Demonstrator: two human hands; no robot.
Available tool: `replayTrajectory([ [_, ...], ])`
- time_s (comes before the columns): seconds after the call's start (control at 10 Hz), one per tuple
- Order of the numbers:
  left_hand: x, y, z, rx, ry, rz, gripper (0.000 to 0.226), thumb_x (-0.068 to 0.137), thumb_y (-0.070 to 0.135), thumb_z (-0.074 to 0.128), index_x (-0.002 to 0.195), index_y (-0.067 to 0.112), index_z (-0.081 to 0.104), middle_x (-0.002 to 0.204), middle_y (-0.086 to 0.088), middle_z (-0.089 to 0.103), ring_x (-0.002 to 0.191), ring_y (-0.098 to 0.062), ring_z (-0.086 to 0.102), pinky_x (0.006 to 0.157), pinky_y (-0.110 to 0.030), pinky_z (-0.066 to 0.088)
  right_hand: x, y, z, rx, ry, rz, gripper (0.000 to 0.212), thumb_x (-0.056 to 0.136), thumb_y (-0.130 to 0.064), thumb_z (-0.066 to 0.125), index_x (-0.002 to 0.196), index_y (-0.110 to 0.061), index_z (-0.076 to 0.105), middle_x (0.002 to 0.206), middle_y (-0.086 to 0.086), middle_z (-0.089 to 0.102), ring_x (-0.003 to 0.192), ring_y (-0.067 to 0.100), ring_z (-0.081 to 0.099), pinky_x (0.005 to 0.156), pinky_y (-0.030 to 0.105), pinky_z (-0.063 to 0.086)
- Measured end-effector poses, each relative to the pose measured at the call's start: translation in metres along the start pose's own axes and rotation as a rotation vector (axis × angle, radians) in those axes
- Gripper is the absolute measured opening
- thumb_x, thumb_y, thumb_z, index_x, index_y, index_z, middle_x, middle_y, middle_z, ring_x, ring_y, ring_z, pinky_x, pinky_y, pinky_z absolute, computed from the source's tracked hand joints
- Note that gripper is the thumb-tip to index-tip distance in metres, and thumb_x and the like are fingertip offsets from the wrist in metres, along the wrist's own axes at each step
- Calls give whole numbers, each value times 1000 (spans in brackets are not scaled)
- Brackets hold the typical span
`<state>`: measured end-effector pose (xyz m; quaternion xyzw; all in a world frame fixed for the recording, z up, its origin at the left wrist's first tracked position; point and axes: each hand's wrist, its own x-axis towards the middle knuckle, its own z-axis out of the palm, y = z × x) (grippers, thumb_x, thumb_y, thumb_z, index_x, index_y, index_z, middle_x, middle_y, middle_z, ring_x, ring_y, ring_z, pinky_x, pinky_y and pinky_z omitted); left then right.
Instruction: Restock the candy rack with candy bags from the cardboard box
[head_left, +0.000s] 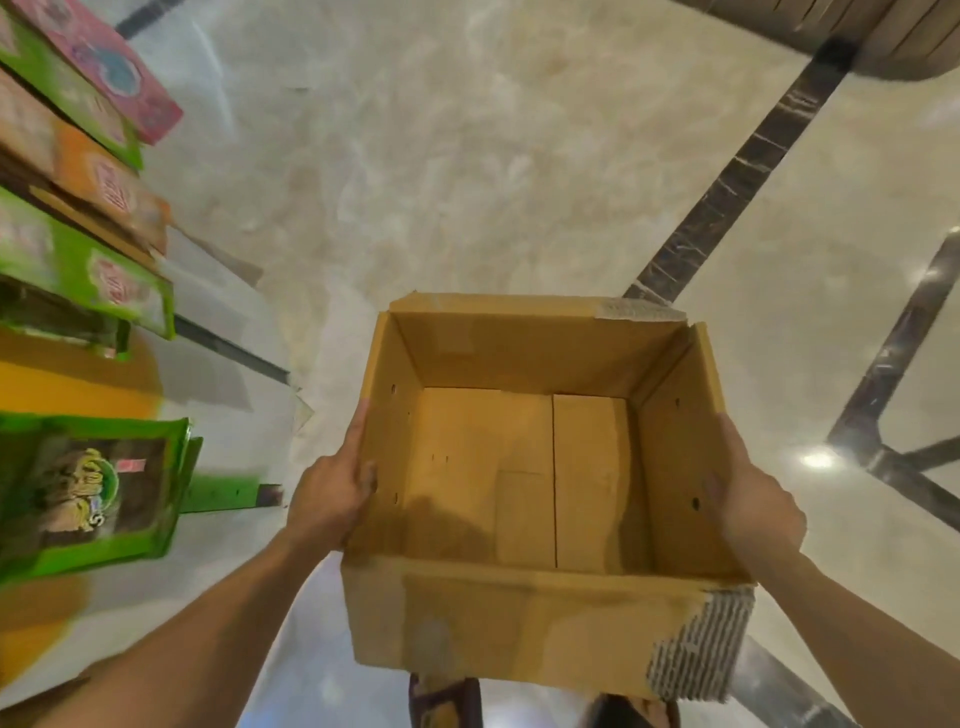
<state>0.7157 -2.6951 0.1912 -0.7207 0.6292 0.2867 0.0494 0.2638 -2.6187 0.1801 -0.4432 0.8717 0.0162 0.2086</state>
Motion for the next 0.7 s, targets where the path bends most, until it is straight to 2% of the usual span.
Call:
replayTrajectory([
  [0.1,5,-12,26,-3,5,-10,72,110,48,35,158,52,-19,150,-7,54,104,-28,65,96,-47,56,-5,7,28,59,11,0,71,105,-35,45,155,-50,-3,86,0,61,63,20,61,56,39,57],
  [0.3,0,-38,57,-53,-1,68,74,109,46,37,160,46,-17,151,-8,53,96,-24,65,92,-44,58,-25,20,56,129,-6,-9,70,107,-34,45,155,-53,-3,121,3,62,79,22,59,70,45,58],
  [0.4,-2,-47,61,-38,-12,104,84,108,43,46,158,49,-20,147,-7,56,99,-27,70,88,-42,60,-30,21,54,171,-59,-42,71,106,-36,44,155,-53,-4,137,3,58,86,23,59,73,43,59],
  [0.5,-5,-41,45,30,-99,18,85,107,46,50,160,46,-17,126,-8,66,87,-23,64,83,-40,58,-23,27,52,157,-174,-57,77,102,-40,54,156,-50,0,142,2,54,97,28,66,75,41,62],
  [0.6,-6,-21,15,69,-172,-104,82,104,46,52,164,38,-3,125,-7,65,98,-26,65,86,-43,56,-9,19,38,39,-291,28,75,95,-37,65,155,-35,20,139,3,57,102,26,67,80,44,64],
  [0.7,-16,3,-17,151,-174,-66,83,101,30,56,165,36,4,123,-1,64,92,-16,59,74,-34,52,-11,-1,14,-6,-274,-62,60,91,-33,61,147,-27,40,132,3,61,102,25,67,82,43,63],
])
